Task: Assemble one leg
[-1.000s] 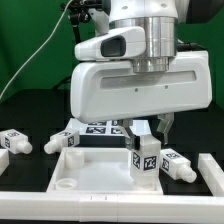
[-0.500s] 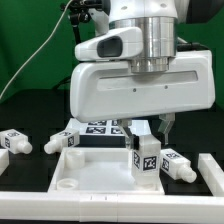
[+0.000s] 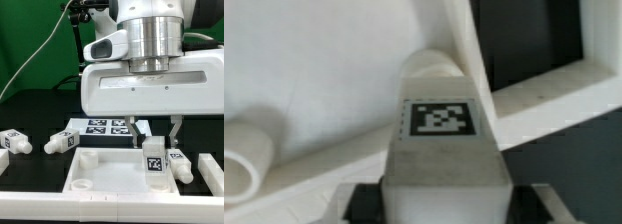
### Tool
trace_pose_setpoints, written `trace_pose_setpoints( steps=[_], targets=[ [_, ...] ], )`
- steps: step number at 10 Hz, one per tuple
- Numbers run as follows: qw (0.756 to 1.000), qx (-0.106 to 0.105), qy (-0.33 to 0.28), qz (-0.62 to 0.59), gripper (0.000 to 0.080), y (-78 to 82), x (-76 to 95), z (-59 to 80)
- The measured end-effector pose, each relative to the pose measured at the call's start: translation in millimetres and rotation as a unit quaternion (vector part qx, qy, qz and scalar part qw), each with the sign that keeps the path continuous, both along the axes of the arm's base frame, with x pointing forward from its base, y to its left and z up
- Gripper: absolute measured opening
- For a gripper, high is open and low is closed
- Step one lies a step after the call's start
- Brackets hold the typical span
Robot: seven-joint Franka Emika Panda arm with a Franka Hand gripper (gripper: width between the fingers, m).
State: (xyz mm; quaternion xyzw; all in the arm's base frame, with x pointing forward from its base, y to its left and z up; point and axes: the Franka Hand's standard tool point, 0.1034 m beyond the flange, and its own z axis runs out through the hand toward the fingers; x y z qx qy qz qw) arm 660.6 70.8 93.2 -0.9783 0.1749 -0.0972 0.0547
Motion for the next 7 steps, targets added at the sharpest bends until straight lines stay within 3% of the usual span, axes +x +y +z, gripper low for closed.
trace_pose_setpoints(
  steps=[4, 7],
  targets=[
    [0.981, 0.045, 0.017, -0.187, 0.0282, 17.3, -2.8, -0.6],
    [0.976, 0.049, 0.02, -0.211, 0.0282, 21.5, -3.7, -0.6]
  ],
)
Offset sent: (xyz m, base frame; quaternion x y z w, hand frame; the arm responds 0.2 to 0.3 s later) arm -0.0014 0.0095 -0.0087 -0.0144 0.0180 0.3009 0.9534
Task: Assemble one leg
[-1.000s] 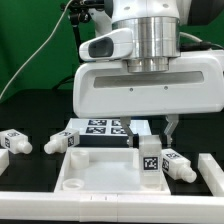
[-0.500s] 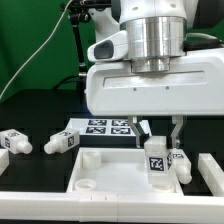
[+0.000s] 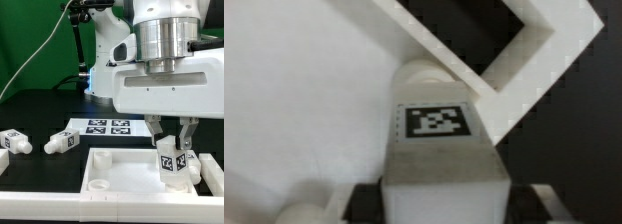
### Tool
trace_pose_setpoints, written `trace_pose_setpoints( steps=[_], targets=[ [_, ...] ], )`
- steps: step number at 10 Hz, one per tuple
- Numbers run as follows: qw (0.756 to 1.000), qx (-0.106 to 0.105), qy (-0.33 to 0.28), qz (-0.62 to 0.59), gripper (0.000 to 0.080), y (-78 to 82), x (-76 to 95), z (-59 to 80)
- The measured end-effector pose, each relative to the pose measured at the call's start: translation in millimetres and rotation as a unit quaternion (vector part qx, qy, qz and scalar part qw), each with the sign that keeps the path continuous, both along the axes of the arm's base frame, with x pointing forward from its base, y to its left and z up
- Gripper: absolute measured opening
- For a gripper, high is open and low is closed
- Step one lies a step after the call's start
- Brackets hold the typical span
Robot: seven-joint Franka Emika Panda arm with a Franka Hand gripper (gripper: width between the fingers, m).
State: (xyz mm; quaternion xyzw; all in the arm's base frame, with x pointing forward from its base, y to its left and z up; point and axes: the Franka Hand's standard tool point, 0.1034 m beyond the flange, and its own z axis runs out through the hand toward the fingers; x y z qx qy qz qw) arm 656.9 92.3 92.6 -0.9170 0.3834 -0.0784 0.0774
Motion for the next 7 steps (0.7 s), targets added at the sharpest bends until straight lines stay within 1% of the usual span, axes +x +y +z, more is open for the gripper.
trace_pose_setpoints(
  steps=[1, 2, 3, 4, 5, 7],
  targets=[
    [1.0, -0.004, -0.001, 0.021, 0.0282, -0.9, 0.2, 0.1],
    [0.999, -0.009, -0.002, 0.041, 0.0484, -2.6, 1.2, 1.1],
    [0.998, -0.014, -0.004, 0.067, 0.061, -2.7, 1.9, 1.9],
    [0.992, -0.027, -0.009, 0.125, 0.061, -1.7, 2.1, 2.3],
    [0.981, -0.04, -0.014, 0.189, 0.0637, 0.3, 2.0, 2.4],
    [0.97, -0.05, -0.018, 0.238, 0.0648, -0.2, 2.2, 2.1]
  ],
)
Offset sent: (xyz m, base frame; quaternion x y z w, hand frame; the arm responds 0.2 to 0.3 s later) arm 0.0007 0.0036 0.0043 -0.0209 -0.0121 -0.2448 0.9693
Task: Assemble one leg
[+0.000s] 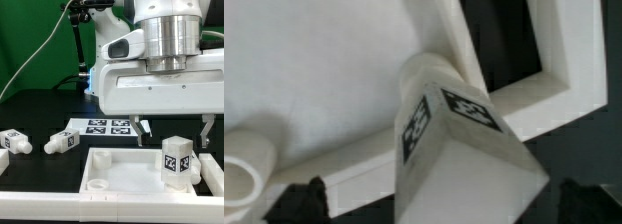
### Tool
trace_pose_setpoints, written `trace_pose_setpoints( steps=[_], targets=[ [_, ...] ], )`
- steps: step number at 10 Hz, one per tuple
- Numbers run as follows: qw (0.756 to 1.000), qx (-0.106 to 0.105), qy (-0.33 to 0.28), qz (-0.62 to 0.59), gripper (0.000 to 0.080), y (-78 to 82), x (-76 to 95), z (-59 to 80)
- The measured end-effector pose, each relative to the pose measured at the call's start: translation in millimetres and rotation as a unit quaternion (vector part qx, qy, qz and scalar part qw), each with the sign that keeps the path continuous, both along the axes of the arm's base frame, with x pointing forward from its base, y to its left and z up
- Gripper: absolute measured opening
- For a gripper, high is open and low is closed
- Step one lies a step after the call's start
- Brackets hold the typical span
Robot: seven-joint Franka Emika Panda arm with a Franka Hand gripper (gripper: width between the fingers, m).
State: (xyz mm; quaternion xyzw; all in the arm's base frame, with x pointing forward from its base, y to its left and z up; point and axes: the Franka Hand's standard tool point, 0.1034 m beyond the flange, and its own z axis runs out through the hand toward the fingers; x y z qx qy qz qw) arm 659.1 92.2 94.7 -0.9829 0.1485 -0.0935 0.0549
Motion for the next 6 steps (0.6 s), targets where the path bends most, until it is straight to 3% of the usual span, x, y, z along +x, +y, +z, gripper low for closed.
trace_pose_setpoints(
  steps=[3, 6],
  targets=[
    [0.994, -0.026, -0.009, 0.11, 0.0649, 0.2, -0.1, -0.4],
    [0.964, -0.073, -0.016, 0.256, 0.0649, 5.3, -0.7, -0.6]
  ],
)
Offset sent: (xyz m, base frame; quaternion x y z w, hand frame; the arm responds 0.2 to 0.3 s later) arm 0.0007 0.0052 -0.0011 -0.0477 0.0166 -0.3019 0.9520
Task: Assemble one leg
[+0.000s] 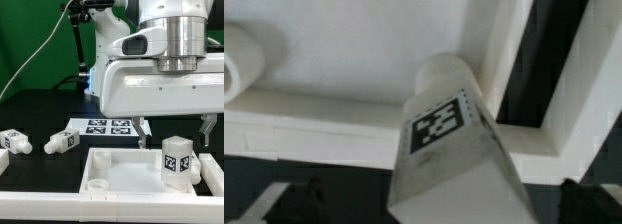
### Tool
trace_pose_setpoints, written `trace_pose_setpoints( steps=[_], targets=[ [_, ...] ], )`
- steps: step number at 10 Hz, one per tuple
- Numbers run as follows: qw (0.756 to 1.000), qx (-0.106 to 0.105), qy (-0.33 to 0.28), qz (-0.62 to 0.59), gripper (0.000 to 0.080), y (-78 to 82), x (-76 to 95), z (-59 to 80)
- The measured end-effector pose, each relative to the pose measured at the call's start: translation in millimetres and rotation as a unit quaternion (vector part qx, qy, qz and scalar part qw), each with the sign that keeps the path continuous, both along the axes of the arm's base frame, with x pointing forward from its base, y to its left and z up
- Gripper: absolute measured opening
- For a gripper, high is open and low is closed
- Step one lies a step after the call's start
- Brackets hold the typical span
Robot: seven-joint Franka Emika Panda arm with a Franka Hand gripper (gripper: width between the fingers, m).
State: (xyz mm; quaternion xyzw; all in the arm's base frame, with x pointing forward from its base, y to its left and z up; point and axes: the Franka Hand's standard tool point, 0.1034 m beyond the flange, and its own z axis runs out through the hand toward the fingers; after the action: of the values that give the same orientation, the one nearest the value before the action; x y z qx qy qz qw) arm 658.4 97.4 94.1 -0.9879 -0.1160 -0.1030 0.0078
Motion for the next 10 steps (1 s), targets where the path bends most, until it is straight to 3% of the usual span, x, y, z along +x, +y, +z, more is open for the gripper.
trace_pose_setpoints(
  steps=[3, 6, 8, 10],
  targets=[
    [0.991, -0.031, -0.003, 0.128, 0.0649, 4.0, -1.1, -0.3],
    [0.986, -0.038, -0.005, 0.161, 0.064, 2.5, -1.4, -1.1],
    [0.988, -0.035, -0.004, 0.152, 0.0293, 2.6, -1.4, -1.1],
    [0.989, -0.034, -0.004, 0.147, 0.0282, 2.8, -1.5, -1.2]
  ],
)
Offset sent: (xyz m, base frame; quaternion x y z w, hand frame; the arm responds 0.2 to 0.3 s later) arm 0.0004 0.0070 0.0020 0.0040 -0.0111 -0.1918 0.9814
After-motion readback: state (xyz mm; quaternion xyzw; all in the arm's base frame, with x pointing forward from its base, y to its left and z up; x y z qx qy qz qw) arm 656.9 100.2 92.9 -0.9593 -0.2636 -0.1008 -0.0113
